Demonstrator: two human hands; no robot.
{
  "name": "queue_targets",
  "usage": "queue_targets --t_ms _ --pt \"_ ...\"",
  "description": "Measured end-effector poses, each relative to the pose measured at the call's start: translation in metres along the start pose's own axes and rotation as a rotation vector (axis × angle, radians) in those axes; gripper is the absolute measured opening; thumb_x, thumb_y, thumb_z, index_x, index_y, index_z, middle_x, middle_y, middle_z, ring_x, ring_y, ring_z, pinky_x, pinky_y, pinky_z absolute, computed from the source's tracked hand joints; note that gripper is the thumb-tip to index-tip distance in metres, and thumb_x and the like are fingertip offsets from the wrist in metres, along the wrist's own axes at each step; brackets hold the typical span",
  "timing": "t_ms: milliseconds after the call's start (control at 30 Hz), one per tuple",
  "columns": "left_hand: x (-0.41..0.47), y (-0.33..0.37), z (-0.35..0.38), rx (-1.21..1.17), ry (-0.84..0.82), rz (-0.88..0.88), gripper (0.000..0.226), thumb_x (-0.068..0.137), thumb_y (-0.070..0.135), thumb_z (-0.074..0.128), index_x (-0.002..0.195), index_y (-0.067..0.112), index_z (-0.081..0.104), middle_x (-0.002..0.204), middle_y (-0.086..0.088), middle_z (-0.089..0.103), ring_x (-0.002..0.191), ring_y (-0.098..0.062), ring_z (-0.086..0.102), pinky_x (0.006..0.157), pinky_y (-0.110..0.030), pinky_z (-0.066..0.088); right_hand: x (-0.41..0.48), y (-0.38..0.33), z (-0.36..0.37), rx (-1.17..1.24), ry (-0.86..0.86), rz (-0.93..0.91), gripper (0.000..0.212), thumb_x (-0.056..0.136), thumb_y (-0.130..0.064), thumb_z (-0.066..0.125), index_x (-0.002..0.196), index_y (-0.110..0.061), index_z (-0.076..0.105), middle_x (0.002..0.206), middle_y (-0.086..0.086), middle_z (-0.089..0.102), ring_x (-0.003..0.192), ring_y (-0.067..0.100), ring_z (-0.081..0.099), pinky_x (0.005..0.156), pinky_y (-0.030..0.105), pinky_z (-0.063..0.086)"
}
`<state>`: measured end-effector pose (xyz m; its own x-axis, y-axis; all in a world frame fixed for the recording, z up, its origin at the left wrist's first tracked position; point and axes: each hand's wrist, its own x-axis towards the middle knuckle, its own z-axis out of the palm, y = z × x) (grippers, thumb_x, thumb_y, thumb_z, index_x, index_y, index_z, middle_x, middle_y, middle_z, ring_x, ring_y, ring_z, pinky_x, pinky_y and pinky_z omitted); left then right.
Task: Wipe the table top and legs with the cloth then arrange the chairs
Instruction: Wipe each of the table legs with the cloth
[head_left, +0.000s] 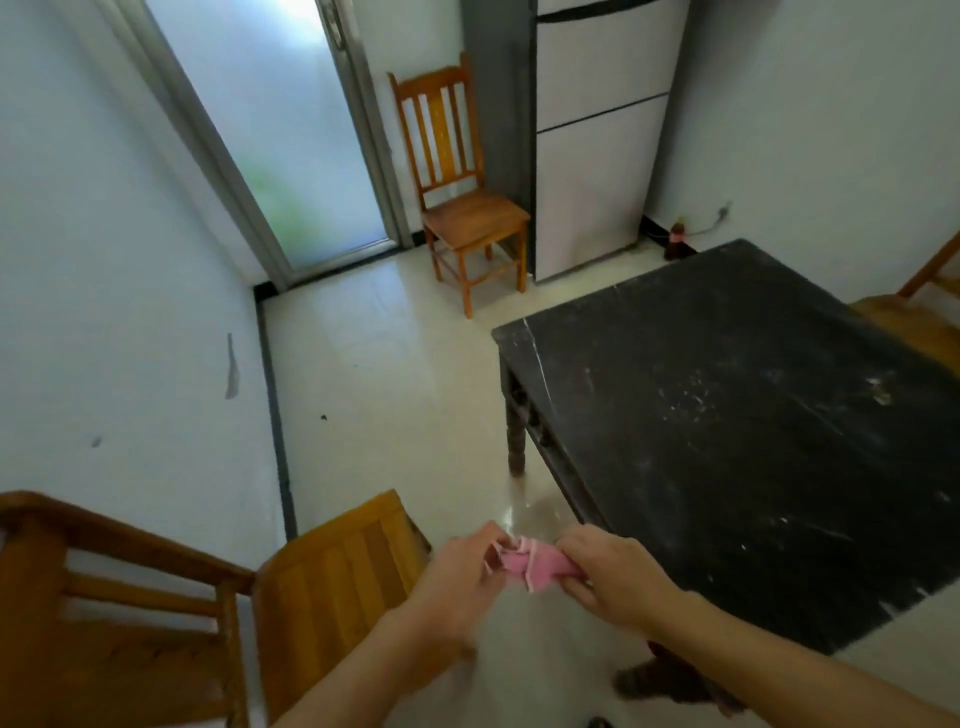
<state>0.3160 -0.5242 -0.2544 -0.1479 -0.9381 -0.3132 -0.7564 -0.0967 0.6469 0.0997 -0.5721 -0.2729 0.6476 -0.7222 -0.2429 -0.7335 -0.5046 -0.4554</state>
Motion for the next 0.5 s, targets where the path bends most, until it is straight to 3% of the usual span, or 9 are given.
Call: queue_targets --t_ms 133,267,433,500 --pt "0.021 -0.026 -0.061 0.015 0.154 -0.211 0.026 0.093 0.025 0.057 0.119 0.021 0.051 0.088 0.011 0.058 0.078 -0.006 0.055 0.070 -0.021 0.047 0.071 0.013 -0.055 0.026 0.006 0.013 0.012 0.097 -0.035 0.055 0.093 -0.024 0.057 0.085 -0.010 0.059 0.070 0.005 0.058 0.068 0.013 0.047" --pt "0.022 -0.069 -0.116 0.015 0.214 -0.365 0.028 0.095 0.029 0.054 0.122 0.025 0.049 0.099 0.004 0.063 0.088 -0.010 0.061 0.081 -0.029 0.053 0.161 0.005 -0.088 0.021 0.009 0.020 0.014 0.093 -0.037 0.059 0.087 -0.024 0.056 0.077 -0.007 0.060 0.068 0.008 0.059 0.072 0.027 0.054" --pt "0.044 -0.129 -0.181 0.078 0.299 -0.468 0.031 0.095 0.032 0.055 0.125 0.023 0.048 0.093 0.009 0.061 0.079 -0.004 0.059 0.069 -0.014 0.047 0.269 -0.015 -0.120 0.009 0.047 0.003 0.018 0.092 -0.041 0.060 0.081 -0.027 0.054 0.072 -0.007 0.060 0.064 0.008 0.060 0.068 0.025 0.056" --pt "0.068 -0.147 -0.215 0.113 0.336 -0.475 0.032 0.095 0.033 0.054 0.125 0.023 0.049 0.091 0.008 0.062 0.079 -0.005 0.060 0.071 -0.018 0.049 0.313 -0.022 -0.143 -0.005 0.092 0.002 0.018 0.090 -0.042 0.061 0.083 -0.026 0.056 0.072 -0.008 0.060 0.064 0.008 0.060 0.068 0.026 0.055"
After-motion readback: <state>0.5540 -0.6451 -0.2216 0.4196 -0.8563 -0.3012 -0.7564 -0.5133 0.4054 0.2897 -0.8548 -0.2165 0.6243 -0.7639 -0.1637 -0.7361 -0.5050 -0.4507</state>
